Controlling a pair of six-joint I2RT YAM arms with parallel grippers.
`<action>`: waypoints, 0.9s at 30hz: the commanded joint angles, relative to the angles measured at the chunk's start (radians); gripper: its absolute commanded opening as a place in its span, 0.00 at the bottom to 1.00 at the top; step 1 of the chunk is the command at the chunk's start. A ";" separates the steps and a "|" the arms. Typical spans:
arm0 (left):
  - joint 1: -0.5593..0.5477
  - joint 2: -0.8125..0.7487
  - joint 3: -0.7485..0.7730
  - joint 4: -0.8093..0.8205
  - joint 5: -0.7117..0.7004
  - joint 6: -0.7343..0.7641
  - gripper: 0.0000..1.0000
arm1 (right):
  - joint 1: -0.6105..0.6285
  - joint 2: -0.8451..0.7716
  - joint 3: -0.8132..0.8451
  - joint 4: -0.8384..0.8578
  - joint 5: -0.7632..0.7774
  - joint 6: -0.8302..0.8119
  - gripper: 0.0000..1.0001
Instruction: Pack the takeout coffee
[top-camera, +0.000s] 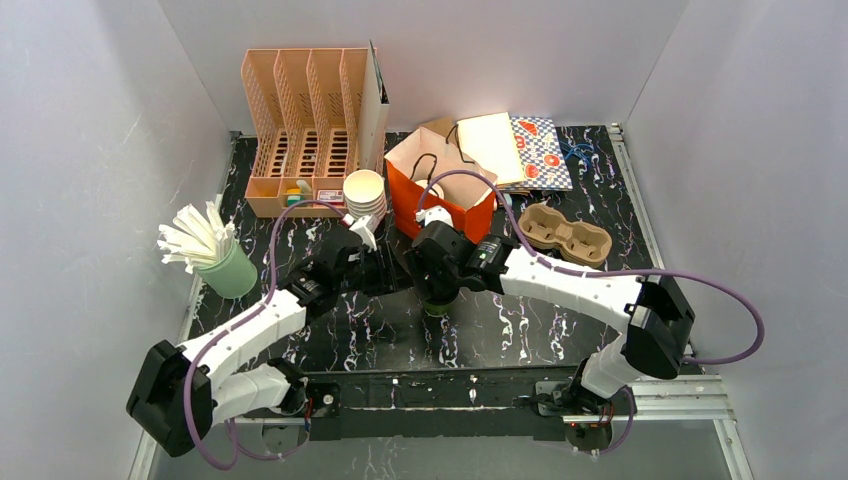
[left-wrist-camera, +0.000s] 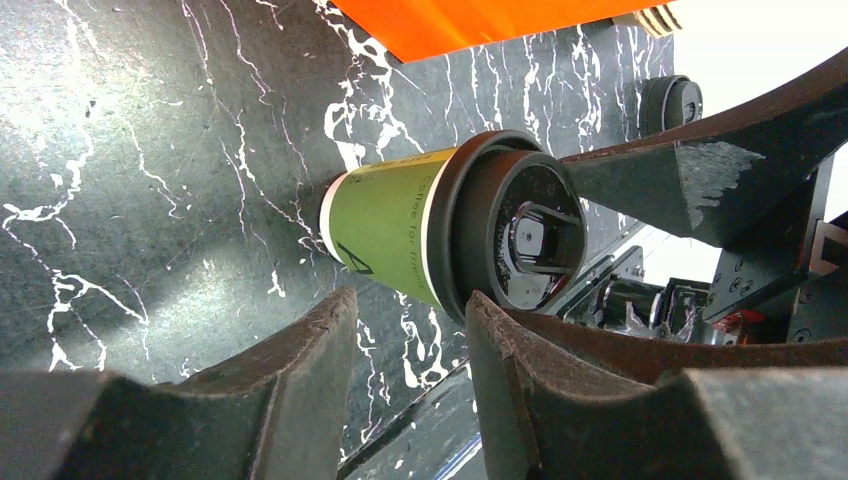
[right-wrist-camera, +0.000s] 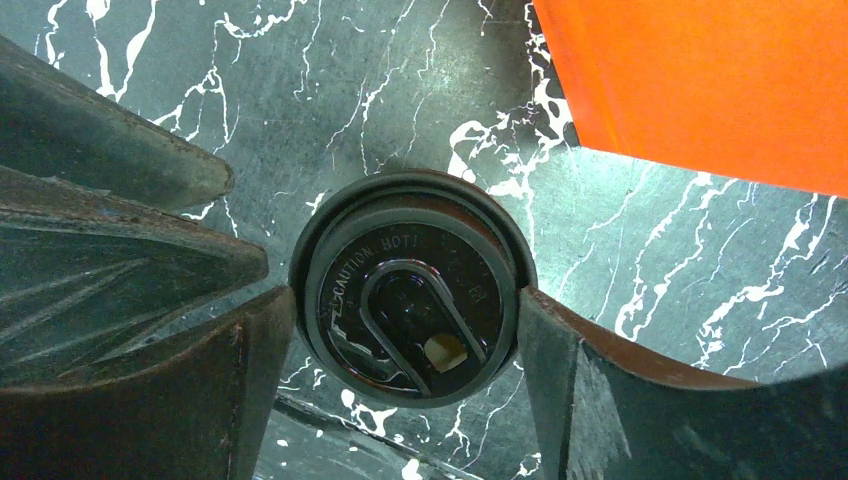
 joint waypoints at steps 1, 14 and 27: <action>-0.003 -0.033 0.033 -0.059 -0.023 0.020 0.43 | 0.006 0.019 0.037 -0.047 -0.016 -0.005 0.86; 0.046 -0.109 0.223 -0.291 -0.139 0.131 0.45 | 0.007 0.074 0.054 -0.099 0.021 -0.026 0.86; 0.089 -0.092 0.316 -0.343 -0.166 0.170 0.47 | 0.010 -0.019 0.132 -0.149 0.079 -0.044 0.70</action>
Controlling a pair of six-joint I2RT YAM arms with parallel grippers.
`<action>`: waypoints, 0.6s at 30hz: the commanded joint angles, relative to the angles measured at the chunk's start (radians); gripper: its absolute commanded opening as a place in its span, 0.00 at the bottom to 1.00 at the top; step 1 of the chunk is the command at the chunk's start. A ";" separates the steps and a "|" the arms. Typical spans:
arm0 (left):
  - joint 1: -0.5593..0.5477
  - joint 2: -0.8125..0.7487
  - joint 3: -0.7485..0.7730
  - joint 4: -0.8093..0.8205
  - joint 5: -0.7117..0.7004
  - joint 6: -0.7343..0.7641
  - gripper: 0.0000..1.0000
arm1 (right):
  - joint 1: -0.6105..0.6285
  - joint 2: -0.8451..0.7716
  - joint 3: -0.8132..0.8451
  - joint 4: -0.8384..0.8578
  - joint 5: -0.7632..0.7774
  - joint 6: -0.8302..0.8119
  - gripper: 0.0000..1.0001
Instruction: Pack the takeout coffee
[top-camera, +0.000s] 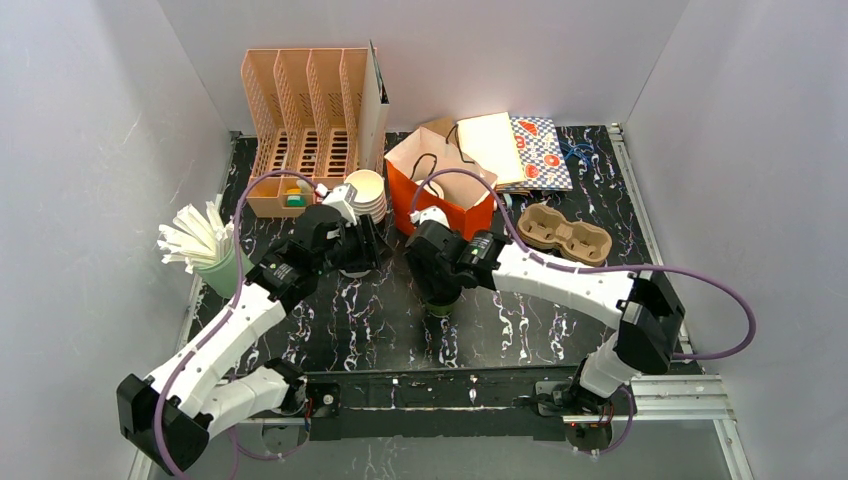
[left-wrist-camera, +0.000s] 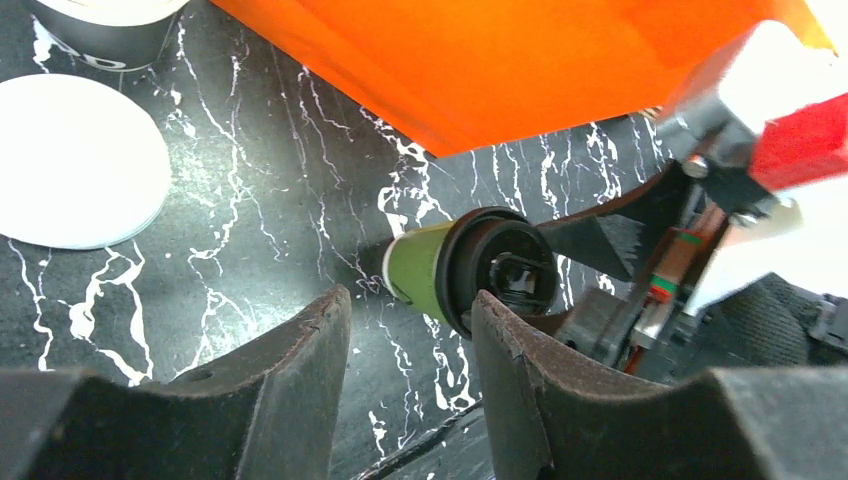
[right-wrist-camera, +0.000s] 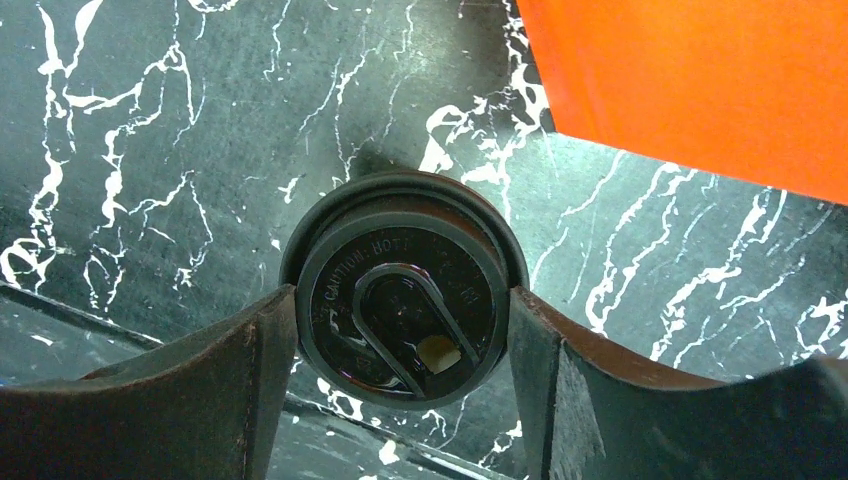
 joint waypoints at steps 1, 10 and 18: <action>0.030 0.024 0.064 -0.020 0.004 0.021 0.48 | 0.003 -0.105 0.068 -0.063 0.048 -0.027 0.67; 0.043 0.067 0.171 0.089 -0.065 0.032 0.98 | 0.003 -0.437 0.110 -0.077 0.089 -0.149 0.58; 0.065 0.180 0.337 0.102 -0.073 0.064 0.98 | 0.003 -0.488 0.272 -0.037 0.277 -0.312 0.48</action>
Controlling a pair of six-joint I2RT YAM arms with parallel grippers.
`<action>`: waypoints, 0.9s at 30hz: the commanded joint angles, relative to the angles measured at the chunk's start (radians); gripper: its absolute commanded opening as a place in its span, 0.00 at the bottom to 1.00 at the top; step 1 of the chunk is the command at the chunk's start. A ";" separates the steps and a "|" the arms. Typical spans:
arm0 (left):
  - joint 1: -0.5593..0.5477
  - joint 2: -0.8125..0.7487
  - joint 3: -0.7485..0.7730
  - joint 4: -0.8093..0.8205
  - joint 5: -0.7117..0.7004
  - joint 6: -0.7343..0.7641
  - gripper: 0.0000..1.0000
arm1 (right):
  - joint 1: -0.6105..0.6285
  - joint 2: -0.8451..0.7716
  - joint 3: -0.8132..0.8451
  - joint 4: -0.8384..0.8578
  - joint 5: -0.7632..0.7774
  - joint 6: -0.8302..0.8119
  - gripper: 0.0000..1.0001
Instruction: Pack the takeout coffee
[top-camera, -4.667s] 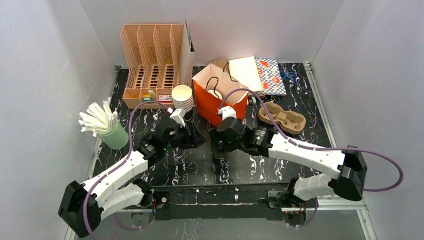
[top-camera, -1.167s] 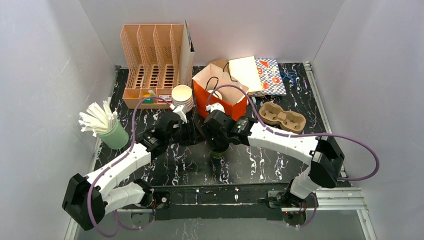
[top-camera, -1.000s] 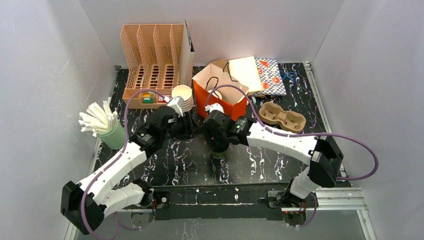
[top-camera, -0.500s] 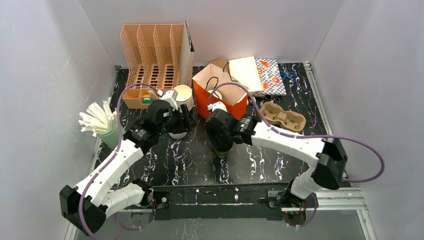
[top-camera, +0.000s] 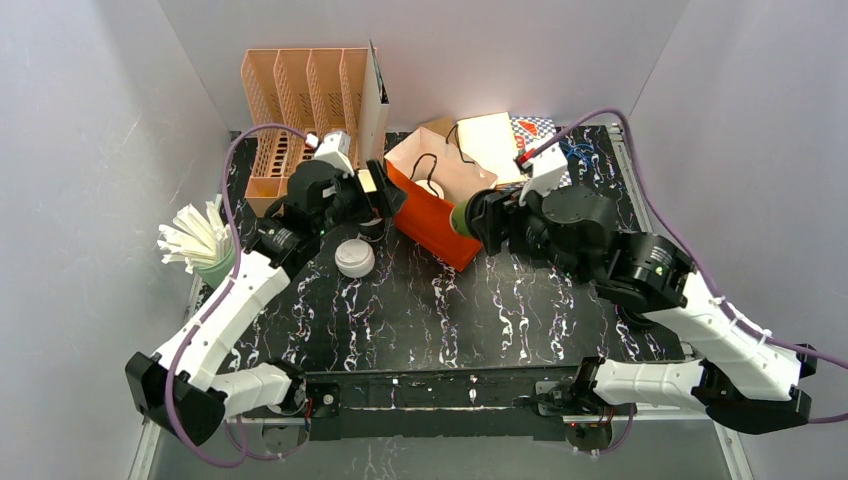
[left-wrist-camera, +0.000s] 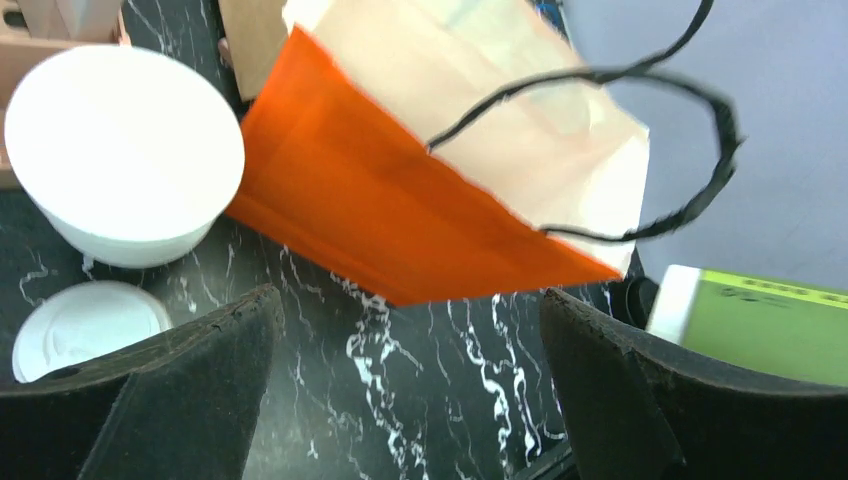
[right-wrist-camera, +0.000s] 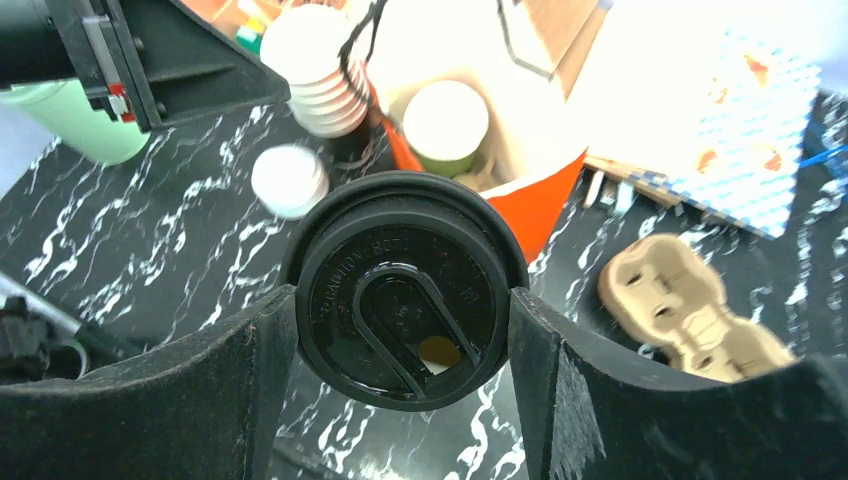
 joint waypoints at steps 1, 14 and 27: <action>0.015 0.050 0.110 0.024 -0.044 0.026 0.97 | 0.004 0.045 0.106 0.046 0.148 -0.145 0.48; 0.060 0.207 0.293 -0.031 -0.156 0.075 0.76 | -0.020 0.281 0.310 0.167 0.182 -0.335 0.35; 0.119 0.384 0.438 -0.036 0.044 0.339 0.72 | -0.341 0.394 0.338 0.100 -0.287 -0.250 0.26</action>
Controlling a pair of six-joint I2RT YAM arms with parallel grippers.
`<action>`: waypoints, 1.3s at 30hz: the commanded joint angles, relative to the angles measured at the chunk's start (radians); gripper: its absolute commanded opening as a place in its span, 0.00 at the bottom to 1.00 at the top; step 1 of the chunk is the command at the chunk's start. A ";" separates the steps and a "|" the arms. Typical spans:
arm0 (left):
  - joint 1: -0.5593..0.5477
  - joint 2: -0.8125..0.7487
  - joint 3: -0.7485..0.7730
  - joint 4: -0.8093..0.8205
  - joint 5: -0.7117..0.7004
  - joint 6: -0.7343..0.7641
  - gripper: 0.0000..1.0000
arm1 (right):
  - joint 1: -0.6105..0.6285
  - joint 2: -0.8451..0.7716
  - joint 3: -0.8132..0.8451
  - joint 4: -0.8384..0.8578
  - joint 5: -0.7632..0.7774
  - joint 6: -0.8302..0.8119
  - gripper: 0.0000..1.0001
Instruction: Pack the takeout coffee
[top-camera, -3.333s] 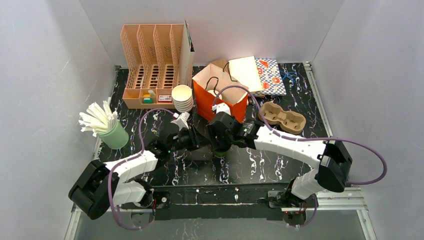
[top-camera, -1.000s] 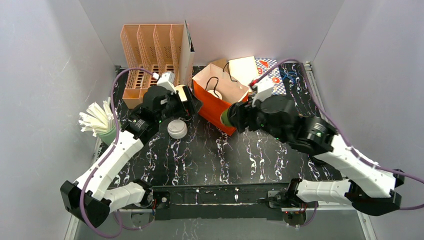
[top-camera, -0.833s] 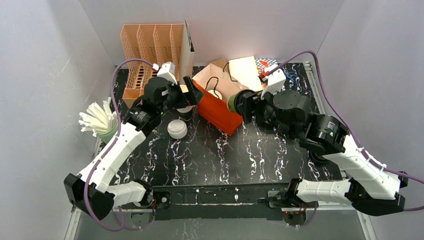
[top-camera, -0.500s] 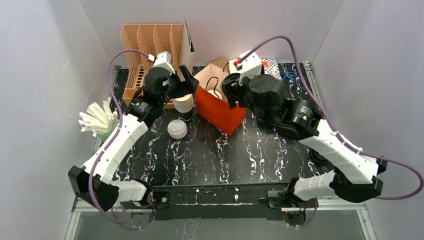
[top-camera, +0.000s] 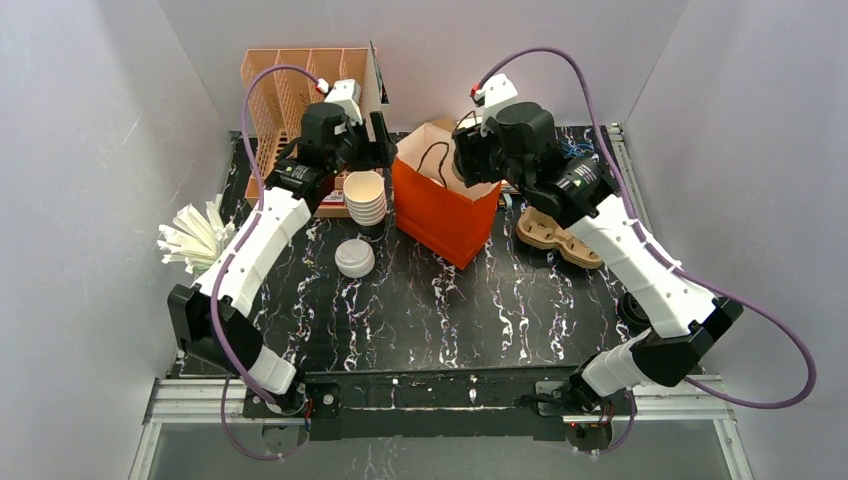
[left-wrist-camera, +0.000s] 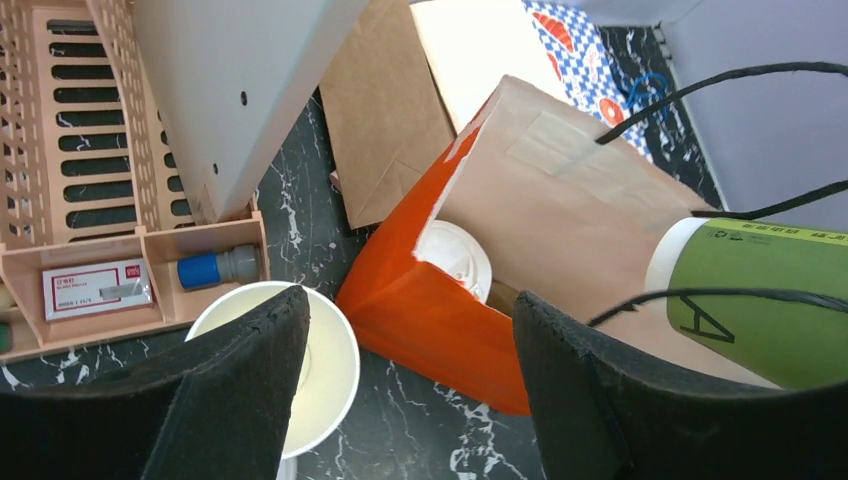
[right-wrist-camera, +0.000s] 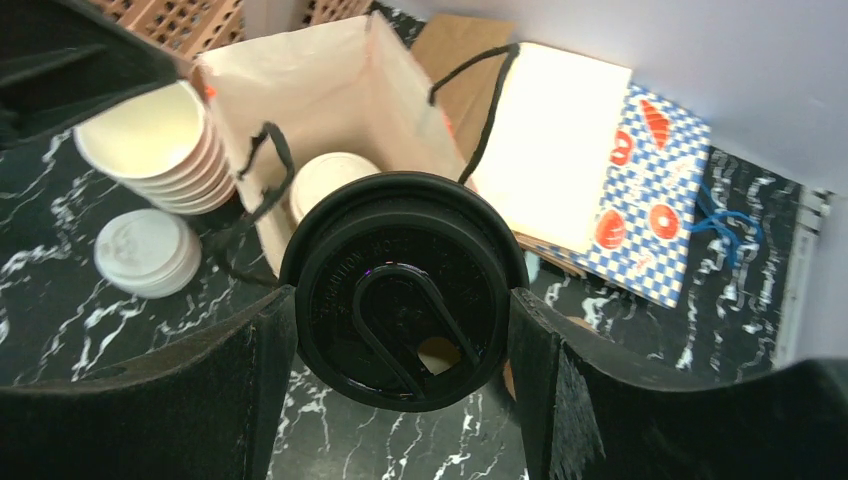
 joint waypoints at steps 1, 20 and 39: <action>0.004 0.021 0.041 -0.007 0.074 0.148 0.72 | -0.015 0.020 0.068 -0.014 -0.176 0.019 0.26; 0.006 0.206 0.126 0.022 0.196 0.153 0.55 | -0.089 0.117 0.095 -0.141 -0.290 0.035 0.22; 0.005 0.243 0.149 0.012 0.328 0.137 0.08 | -0.145 0.171 0.154 -0.284 -0.397 0.083 0.13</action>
